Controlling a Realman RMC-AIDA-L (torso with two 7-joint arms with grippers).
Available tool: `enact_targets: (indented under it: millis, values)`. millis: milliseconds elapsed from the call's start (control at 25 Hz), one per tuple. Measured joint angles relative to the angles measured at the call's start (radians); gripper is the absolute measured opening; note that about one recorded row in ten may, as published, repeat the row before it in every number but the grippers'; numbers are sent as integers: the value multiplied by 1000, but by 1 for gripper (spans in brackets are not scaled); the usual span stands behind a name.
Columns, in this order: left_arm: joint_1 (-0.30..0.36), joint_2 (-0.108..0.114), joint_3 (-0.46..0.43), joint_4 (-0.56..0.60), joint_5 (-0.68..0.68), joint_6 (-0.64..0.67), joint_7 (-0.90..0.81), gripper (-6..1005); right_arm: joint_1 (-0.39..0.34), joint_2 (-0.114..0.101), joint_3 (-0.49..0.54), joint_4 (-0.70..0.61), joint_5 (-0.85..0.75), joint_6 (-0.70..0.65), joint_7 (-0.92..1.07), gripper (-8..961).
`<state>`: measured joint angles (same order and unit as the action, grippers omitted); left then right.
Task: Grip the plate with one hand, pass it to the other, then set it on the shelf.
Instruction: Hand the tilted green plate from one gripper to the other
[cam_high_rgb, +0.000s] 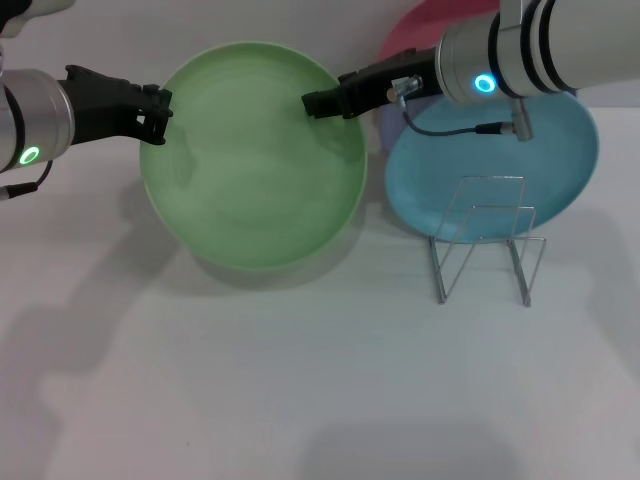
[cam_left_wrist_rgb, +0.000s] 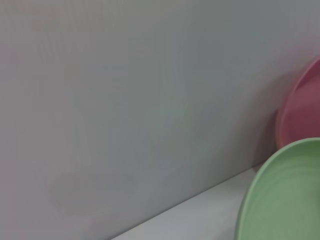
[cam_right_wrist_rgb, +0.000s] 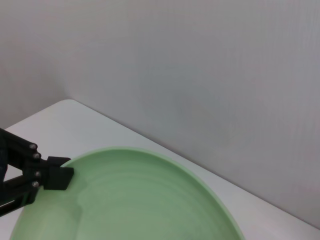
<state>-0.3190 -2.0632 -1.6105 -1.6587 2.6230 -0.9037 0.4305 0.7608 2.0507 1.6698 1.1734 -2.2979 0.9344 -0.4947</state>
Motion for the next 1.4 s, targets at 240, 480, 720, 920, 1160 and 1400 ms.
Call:
enact_targets:
  millis: [240, 480, 720, 920, 1160, 1400]
  values:
    - [0, 0, 0, -3, 0, 1, 0, 92, -8, 1, -6, 5, -1, -2, -59, 457]
    - [7, 0, 4, -9, -11, 2, 1, 95, -42, 17, -2, 49, -4, -13, -88, 256]
    - [10, -1, 11, -12, -13, -4, 2, 99, -72, 22, -1, 92, -6, -13, -91, 139]
    - [16, -2, 21, -21, -14, -2, 2, 102, -84, 23, -6, 105, -8, -13, -91, 48]
    - [34, -2, 24, -56, -14, -4, 2, 311, -99, 24, -8, 127, -15, -12, -89, 31]
    - [59, 0, 35, -107, -14, -5, 2, 547, -112, 23, -8, 141, -25, -12, -90, 30]
